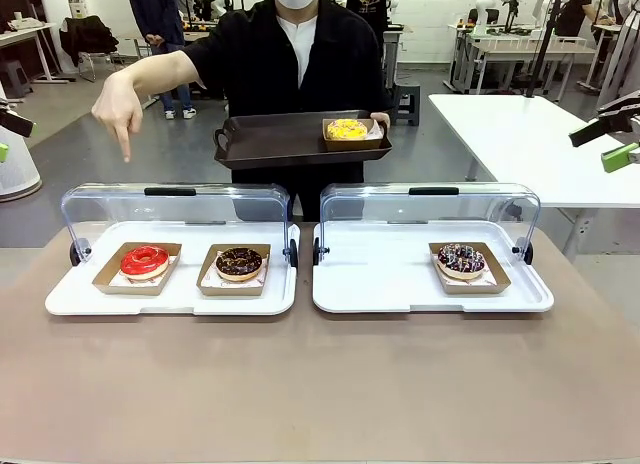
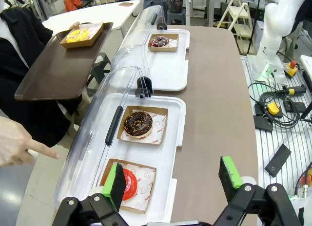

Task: Provide the desired donut to the person.
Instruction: Pick up and lift the Paper togo box containing the Donut pointed at by the person.

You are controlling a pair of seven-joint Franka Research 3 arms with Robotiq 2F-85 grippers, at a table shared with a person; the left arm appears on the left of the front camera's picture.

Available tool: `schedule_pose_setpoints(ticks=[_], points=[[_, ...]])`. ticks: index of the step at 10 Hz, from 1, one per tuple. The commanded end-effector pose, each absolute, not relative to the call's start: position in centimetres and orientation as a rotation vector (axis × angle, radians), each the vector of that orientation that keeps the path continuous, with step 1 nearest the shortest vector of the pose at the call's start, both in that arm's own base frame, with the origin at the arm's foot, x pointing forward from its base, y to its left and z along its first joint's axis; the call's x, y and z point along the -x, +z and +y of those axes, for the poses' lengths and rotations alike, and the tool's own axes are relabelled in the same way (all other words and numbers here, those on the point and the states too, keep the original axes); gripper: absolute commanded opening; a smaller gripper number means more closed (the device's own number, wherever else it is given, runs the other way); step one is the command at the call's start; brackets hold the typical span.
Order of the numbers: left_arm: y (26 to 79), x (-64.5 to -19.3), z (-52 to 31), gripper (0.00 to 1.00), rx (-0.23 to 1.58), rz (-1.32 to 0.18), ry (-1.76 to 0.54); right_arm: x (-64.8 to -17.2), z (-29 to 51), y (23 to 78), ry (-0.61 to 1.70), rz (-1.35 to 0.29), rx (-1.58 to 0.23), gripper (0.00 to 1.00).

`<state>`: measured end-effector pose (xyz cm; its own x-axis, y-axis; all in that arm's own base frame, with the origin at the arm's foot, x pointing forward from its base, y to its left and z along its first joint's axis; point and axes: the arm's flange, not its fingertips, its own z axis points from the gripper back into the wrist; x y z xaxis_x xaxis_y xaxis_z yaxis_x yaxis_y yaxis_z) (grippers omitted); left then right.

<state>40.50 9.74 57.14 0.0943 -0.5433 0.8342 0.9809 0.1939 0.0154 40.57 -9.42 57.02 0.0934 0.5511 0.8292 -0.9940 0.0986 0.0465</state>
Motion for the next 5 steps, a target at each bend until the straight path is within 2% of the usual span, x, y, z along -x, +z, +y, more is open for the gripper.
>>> schedule_pose_setpoints(ticks=[1, 2, 3, 5], points=[[57.3, -40.5, 9.8, 1.00, 0.671, -0.847, -1.266, -40.6, -9.4, 57.0, 1.321, -0.757, -0.748, 1.00], [57.3, -40.5, 9.8, 1.00, 0.671, -0.847, -1.266, -41.3, -9.9, 58.9, 1.276, -0.871, -0.680, 1.00], [57.3, -40.5, 9.8, 1.00, 0.671, -0.847, -1.266, -42.0, -10.5, 59.8, 1.183, -0.893, -0.726, 1.00], [57.3, -40.5, 9.8, 1.00, 0.671, -0.847, -1.266, -42.4, -10.6, 59.9, 1.141, -0.913, -0.748, 1.00]])
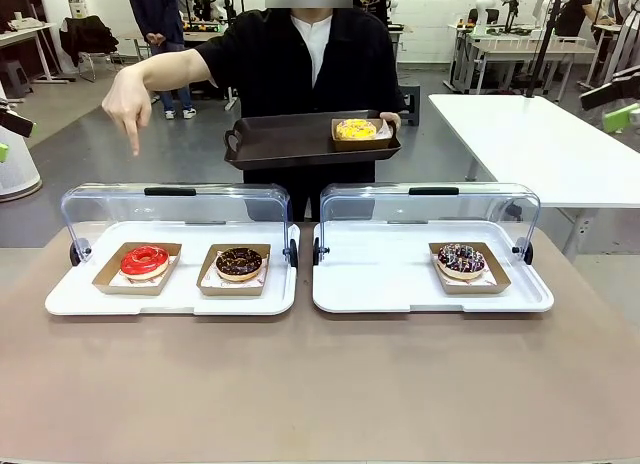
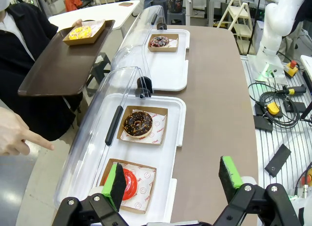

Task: Provide the desired donut to the person.
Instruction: Pick up and lift the Paper togo box containing the Donut pointed at by the person.

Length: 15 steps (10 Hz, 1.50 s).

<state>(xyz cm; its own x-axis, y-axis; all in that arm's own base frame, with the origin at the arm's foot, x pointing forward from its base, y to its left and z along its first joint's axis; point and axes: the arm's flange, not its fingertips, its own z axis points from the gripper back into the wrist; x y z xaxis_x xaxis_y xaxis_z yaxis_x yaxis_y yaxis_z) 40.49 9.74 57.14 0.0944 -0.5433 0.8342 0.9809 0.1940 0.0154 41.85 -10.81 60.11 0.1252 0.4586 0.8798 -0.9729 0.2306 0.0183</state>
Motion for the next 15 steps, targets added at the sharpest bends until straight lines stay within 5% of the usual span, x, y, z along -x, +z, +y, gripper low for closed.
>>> schedule_pose_setpoints(ticks=[1, 13, 15], points=[[57.3, -40.5, 9.8, 1.00, 0.671, -0.847, -1.266, -42.4, -10.6, 59.9, 1.146, -0.906, -0.750, 1.00], [57.1, -40.5, 9.7, 1.00, 0.664, -0.832, -1.262, -42.3, -10.8, 59.6, 1.164, -0.888, -0.747, 1.00], [55.9, -41.7, 4.2, 1.00, 0.344, -0.407, -1.580, -42.3, -10.8, 59.6, 1.164, -0.888, -0.747, 1.00]])
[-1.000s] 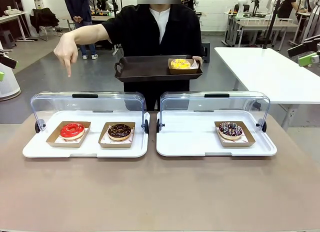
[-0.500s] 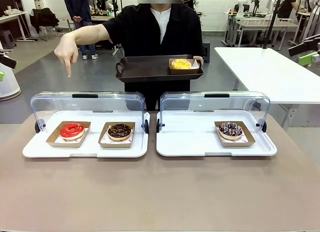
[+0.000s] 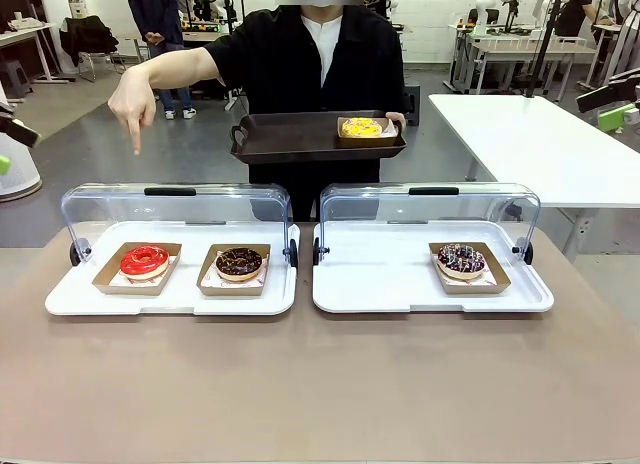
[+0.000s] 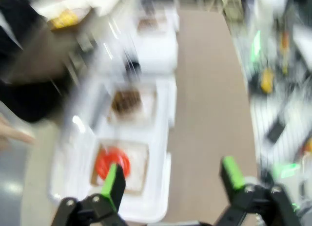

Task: Provide the desired donut to the person.
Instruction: Pick up and lift the Paper togo box containing the Donut pointed at by the person.

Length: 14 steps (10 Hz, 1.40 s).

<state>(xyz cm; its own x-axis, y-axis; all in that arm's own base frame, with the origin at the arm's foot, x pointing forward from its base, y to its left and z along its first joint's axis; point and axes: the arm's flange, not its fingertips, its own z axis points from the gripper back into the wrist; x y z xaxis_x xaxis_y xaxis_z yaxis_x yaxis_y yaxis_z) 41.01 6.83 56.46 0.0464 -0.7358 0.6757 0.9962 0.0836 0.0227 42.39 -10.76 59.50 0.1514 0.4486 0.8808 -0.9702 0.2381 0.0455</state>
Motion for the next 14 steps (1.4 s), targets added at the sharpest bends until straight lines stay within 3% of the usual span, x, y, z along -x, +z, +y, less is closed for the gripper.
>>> schedule_pose_setpoints(ticks=[1, 7, 10, 12, 14], points=[[54.6, -41.9, 2.2, 1.00, 0.255, -0.305, -1.646, -42.3, -10.8, 59.6, 1.164, -0.888, -0.747, 1.00], [43.7, -42.2, -7.6, 1.00, -0.025, -0.125, -1.711, -42.3, -10.8, 59.6, 1.164, -0.888, -0.747, 1.00], [38.8, -43.7, -8.3, 1.00, -0.031, -0.100, -1.701, -42.3, -10.8, 59.6, 1.164, -0.888, -0.747, 1.00], [39.5, -44.4, -7.2, 1.00, 0.073, -0.142, -1.665, -42.3, -10.8, 59.6, 1.164, -0.888, -0.747, 1.00], [38.2, -43.4, -8.2, 1.00, 0.001, -0.105, -1.716, -42.3, -10.8, 59.6, 1.164, -0.888, -0.747, 1.00]])
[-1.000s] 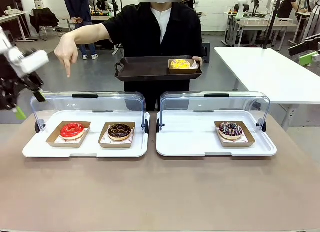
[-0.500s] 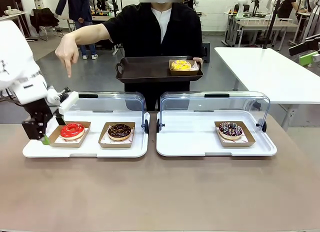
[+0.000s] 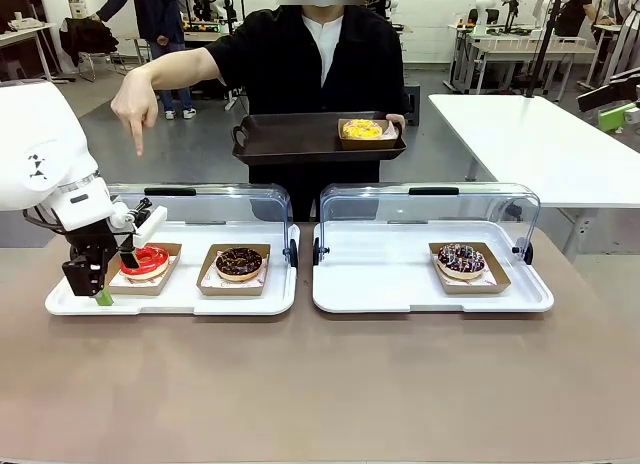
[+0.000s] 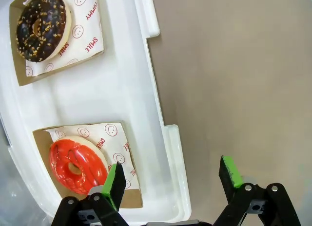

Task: Provide the desired donut to the person.
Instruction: Pick up and lift the Paper togo box containing the Donut pointed at by the person.

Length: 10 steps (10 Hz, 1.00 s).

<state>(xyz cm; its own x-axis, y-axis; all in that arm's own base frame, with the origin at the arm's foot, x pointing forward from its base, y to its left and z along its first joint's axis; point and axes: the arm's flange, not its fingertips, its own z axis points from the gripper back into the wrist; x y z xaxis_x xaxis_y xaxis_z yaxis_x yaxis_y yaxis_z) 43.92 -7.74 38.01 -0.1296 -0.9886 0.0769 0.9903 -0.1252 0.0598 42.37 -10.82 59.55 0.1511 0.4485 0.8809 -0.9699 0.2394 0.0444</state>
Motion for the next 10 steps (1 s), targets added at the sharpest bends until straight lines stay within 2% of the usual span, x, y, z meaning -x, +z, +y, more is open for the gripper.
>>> schedule_pose_setpoints(ticks=[1, 6, 10], points=[[38.2, -43.4, -8.2, 1.00, 0.001, -0.105, -1.716, -42.3, -10.8, 59.6, 1.164, -0.888, -0.747, 1.00], [38.1, -43.8, -8.2, 1.00, 0.016, -0.108, -1.711, -42.3, -10.8, 59.6, 1.164, -0.888, -0.747, 1.00], [35.6, -47.3, -5.2, 1.00, -0.004, -0.064, -1.650, -42.3, -10.8, 59.6, 1.164, -0.888, -0.747, 1.00]])
